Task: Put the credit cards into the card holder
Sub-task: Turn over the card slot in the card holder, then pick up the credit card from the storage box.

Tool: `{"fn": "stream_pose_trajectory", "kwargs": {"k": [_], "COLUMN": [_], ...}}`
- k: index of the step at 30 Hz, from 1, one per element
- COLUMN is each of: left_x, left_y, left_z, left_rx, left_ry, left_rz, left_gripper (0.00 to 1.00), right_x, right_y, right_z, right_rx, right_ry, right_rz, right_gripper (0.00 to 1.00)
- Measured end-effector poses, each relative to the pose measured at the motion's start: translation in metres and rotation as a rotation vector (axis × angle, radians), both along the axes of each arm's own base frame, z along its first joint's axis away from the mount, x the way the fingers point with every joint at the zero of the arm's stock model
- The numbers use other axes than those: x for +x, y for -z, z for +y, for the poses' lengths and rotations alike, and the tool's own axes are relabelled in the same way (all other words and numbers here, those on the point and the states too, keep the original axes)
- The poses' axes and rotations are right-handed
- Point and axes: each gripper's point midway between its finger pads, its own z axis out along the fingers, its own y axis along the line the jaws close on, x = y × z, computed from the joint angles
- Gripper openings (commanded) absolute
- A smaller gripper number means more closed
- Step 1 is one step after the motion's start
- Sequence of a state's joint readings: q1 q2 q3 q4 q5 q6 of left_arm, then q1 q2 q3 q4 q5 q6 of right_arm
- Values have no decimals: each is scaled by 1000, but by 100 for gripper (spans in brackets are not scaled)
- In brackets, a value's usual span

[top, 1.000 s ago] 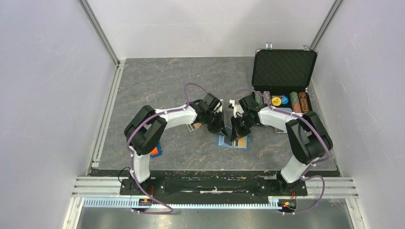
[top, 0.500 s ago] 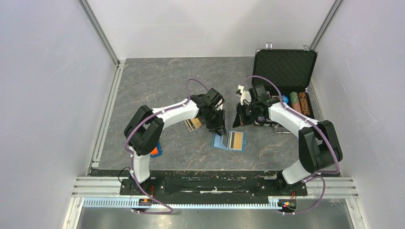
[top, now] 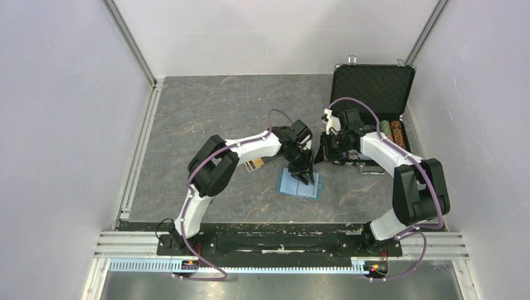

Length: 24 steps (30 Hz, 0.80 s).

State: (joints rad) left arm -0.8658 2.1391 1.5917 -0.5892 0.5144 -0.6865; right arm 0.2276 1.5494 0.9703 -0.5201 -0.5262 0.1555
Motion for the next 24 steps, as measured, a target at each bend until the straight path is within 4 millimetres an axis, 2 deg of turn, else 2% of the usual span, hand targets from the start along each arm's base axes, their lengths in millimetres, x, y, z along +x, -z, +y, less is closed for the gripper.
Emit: {"fn": "stream_pose_trajectory", "kwargs": {"k": [4,7,11,15,18,20,22,24], "left_x": [-6,-6,3,23,50,68,88,103], "left_y": [14,11,-5,-39,-68,-81,-87,-84], "left_z": [-7,-9,-12,-6,18,39,67,97], "left_rx": [6,-7,-53,-147,-227,-263,-284,-277], "left_ry": [23,32,31,-8,-94,-164,-247,-332], "left_rz": [41,37,-10,-95,-167,-202,-233,-241], "left_gripper": [41,46,52,52,52,52,52,52], "right_x": [0,-1,6,26,43,50,58,62], "right_y": [1,0,-8,-24,-36,-42,-48,-51], "right_z": [-5,-6,-5,4,22,35,54,72], "right_rx": [-8,-13,-11,5,22,35,53,70], "right_ry": [11,10,4,-10,-42,-68,-106,-144], "right_rz": [8,7,-11,-52,-85,-99,-112,-116], "right_gripper": [6,10,15,20,26,29,31,33]}}
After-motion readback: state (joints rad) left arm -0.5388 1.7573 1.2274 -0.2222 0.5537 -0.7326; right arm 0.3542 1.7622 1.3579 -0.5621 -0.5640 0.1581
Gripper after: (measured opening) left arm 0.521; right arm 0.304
